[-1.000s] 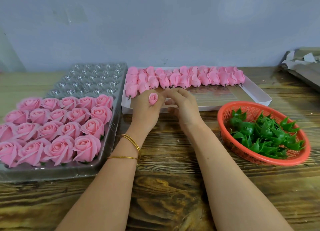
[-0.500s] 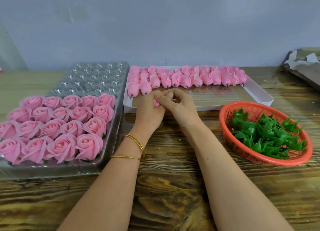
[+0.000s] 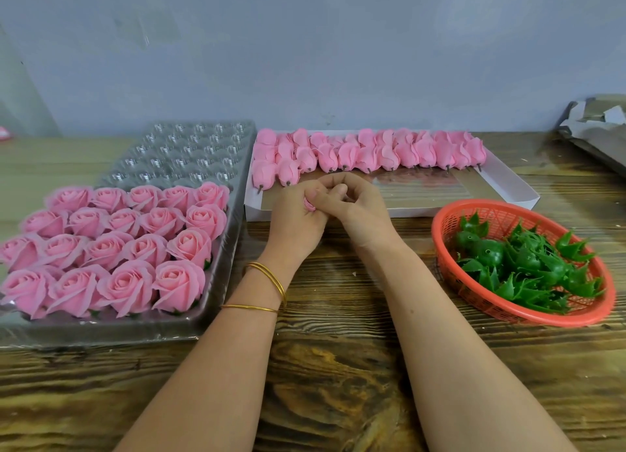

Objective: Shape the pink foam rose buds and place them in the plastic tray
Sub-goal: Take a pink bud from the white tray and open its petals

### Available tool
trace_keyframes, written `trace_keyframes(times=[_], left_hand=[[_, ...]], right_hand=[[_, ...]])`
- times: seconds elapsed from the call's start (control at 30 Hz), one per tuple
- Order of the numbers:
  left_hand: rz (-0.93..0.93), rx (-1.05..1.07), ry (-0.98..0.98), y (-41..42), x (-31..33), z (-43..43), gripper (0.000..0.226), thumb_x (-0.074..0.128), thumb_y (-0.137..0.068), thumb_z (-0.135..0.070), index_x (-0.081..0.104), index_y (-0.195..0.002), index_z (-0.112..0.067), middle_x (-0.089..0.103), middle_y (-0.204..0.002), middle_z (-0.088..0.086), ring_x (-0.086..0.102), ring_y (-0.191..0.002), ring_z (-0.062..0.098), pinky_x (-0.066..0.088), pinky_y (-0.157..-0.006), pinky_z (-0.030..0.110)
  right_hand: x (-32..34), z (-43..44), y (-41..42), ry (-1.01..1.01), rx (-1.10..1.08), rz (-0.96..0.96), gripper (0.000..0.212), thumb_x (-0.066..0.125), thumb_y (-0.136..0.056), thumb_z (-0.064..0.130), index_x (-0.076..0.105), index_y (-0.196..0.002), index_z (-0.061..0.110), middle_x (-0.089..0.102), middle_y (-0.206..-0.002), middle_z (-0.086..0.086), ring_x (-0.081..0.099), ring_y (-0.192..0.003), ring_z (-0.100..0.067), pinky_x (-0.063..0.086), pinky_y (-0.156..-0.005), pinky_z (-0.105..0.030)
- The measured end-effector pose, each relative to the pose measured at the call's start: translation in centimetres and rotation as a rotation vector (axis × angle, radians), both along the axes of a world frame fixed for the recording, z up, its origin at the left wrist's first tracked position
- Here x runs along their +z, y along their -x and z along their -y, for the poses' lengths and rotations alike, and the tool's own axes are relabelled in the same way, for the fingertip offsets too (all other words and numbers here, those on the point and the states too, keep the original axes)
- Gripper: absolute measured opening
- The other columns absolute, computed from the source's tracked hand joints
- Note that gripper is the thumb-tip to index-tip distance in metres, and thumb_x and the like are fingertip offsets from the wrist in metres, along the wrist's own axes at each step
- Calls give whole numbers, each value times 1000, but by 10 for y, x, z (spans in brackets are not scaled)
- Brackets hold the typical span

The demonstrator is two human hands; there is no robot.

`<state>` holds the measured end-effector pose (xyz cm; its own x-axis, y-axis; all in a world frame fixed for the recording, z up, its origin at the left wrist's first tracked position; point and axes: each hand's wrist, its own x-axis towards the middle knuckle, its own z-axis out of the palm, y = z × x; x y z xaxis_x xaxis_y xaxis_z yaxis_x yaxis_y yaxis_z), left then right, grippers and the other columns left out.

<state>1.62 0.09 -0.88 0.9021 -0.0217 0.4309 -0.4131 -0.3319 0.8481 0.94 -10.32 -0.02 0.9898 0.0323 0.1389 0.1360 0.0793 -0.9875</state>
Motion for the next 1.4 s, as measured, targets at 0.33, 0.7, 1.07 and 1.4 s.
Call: trace_keyframes(times=[0.33,0.7,1.07,1.4], left_hand=[[35,50,70,-4,1,-1,42,54,-98,-29,62,-72,2,63,-68,16,57,-62,18,46,-58,27],[-48,19,288,-7,-2,0,27,58,-88,-43,60,-69,-24,56,-57,-15,53,-59,3,44,-59,30],[-155,-87,449,-6,-1,2,18,66,-90,-27,69,-78,-14,67,-72,0,65,-74,17,54,-65,32],[-164,-23,406,-5,1,1,36,64,-91,-31,56,-60,-15,51,-53,-6,53,-56,8,47,-57,21]], right_hand=[[-3,-1,-9,-233,-18,-54,27,51,-82,24,74,-67,20,67,-84,-4,65,-76,-11,53,-64,-27],[-4,-6,0,103,91,57,40,65,-71,-24,60,-106,-4,63,-94,-21,61,-87,-25,54,-79,-32],[-6,-2,-1,66,179,17,45,60,-77,-23,60,-118,-5,64,-96,-21,61,-95,-29,46,-99,-53],[-4,-1,2,-4,243,-30,38,55,-79,-24,59,-115,-11,64,-96,-18,61,-97,-28,45,-100,-48]])
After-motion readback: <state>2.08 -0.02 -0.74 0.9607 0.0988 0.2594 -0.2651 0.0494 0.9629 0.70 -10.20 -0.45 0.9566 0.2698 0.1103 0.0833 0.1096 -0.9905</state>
